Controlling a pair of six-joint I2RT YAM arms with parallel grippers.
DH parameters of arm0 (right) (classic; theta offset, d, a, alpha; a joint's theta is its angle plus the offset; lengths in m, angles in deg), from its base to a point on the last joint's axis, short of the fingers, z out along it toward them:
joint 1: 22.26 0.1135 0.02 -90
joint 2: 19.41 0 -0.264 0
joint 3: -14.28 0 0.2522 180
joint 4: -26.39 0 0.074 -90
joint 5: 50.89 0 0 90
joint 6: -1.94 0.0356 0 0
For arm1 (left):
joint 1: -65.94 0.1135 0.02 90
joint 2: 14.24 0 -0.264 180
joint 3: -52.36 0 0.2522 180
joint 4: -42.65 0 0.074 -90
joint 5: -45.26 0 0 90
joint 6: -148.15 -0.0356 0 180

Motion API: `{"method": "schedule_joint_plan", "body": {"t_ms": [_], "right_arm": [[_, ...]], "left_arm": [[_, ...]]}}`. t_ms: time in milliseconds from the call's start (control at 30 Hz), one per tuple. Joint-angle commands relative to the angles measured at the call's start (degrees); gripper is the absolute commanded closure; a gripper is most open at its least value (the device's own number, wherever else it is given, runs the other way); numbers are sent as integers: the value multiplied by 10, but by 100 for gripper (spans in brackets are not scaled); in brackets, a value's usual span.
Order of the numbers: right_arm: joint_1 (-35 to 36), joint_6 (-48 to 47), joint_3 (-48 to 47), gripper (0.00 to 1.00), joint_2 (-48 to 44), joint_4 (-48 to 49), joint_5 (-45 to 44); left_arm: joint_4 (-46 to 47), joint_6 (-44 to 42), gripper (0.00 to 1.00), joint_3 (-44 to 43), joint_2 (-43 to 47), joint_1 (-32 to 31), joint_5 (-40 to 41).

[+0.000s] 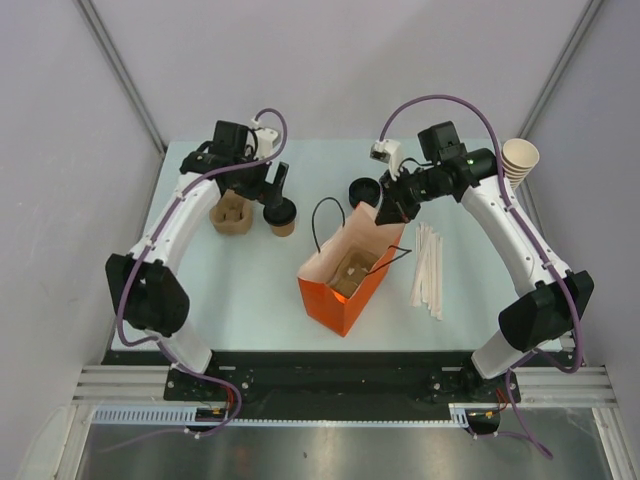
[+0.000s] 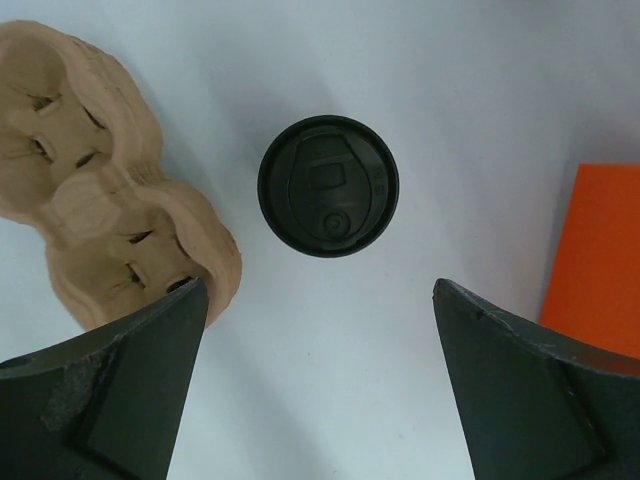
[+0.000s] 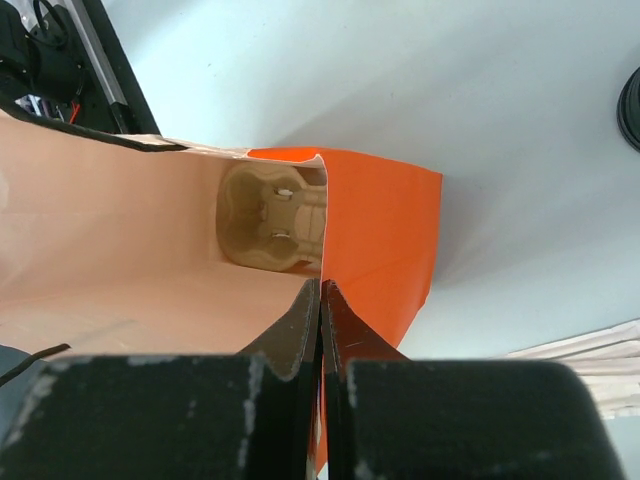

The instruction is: Pack the takeout coffee

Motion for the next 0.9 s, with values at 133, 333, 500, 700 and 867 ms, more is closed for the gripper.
{"method": "schedule_joint_plan", "body": {"t_ms": [133,333,500,700,867], "right_arm": [[0,-12,0,100,-18,3,10],[0,-11,1,100,-15,2,10],[0,-11,4,100,-14,1,11],[0,-7,2,100,-8,2,16],[0,-4,2,100,-3,3,19]], "left_arm": [[30,43,1,-15,-52,-2,-6],[49,11,1,-8,-81,-12,5],[58,7,0,-17,-105,-19,17],[49,6,1,-40,-135,-21,19],[47,11,1,-38,-145,-21,12]]}}
